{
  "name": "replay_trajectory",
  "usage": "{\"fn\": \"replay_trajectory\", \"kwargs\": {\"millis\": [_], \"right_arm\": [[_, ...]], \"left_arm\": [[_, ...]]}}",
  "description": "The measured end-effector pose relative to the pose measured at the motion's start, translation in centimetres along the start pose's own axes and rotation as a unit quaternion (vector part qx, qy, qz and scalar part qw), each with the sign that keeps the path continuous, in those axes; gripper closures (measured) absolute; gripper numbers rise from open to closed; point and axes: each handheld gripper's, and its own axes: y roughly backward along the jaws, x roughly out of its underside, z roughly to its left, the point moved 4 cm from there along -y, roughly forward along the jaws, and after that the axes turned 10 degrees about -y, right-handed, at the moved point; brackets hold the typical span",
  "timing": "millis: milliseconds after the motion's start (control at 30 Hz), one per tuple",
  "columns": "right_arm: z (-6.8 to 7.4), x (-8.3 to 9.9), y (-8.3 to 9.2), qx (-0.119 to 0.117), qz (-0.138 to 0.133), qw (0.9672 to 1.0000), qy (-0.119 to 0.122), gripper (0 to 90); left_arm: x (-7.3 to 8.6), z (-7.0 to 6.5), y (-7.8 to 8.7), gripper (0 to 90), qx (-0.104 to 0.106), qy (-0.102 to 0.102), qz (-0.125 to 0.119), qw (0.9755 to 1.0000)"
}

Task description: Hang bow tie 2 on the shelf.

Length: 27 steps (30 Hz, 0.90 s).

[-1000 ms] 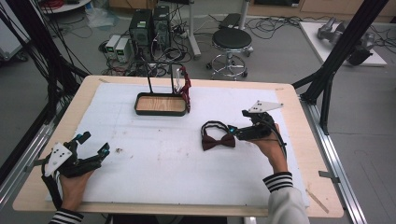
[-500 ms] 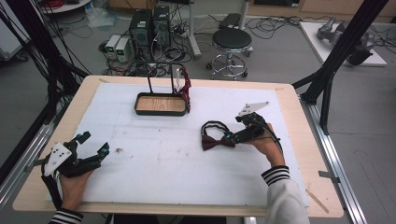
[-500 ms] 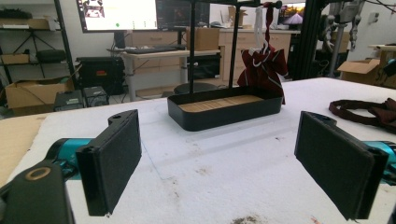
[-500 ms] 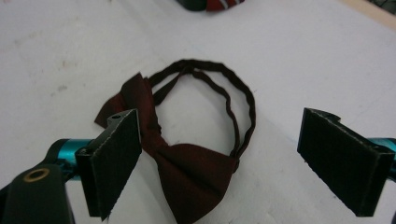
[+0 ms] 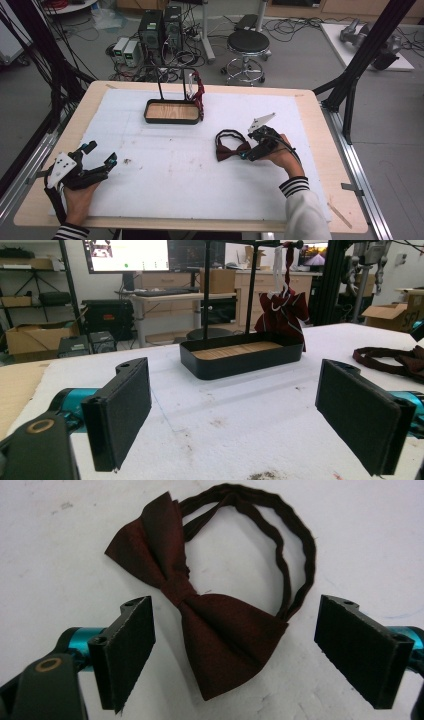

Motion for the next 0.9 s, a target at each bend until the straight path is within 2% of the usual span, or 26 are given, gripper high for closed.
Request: {"fn": "replay_trajectory", "kwargs": {"millis": [100,400,467,533,667,800,900], "right_arm": [[0.1,0.2,-0.6,0.001,0.023,0.9997,0.012,17.3],[0.4,0.4,-1.4,0.003,0.049,0.9984,0.028,21.5],[0.3,0.4,-1.5,0.010,0.055,0.9977,0.038,30.6],[0.3,0.5,-1.5,0.008,0.056,0.9976,0.041,33.6],[0.5,0.6,-1.6,-0.003,0.061,0.9973,0.040,43.2],[0.8,0.6,-1.5,-0.022,0.068,0.9962,0.049,59.8],[1.1,0.5,-1.4,-0.031,0.074,0.9953,0.055,68.9]], "left_arm": [[0.0,0.0,0.0,15.1,0.000,0.000,0.000,1.0000],[0.0,0.0,0.0,15.1,0.000,0.000,0.000,1.0000],[0.0,0.0,0.0,15.1,0.000,0.000,0.001,1.0000],[0.0,0.0,0.0,15.1,0.000,0.000,0.001,1.0000],[0.0,0.0,0.0,15.1,0.000,0.000,0.001,1.0000],[0.0,0.0,0.0,15.1,0.000,-0.002,0.001,1.0000],[0.0,0.0,0.0,15.1,-0.001,-0.003,0.002,1.0000]]}}
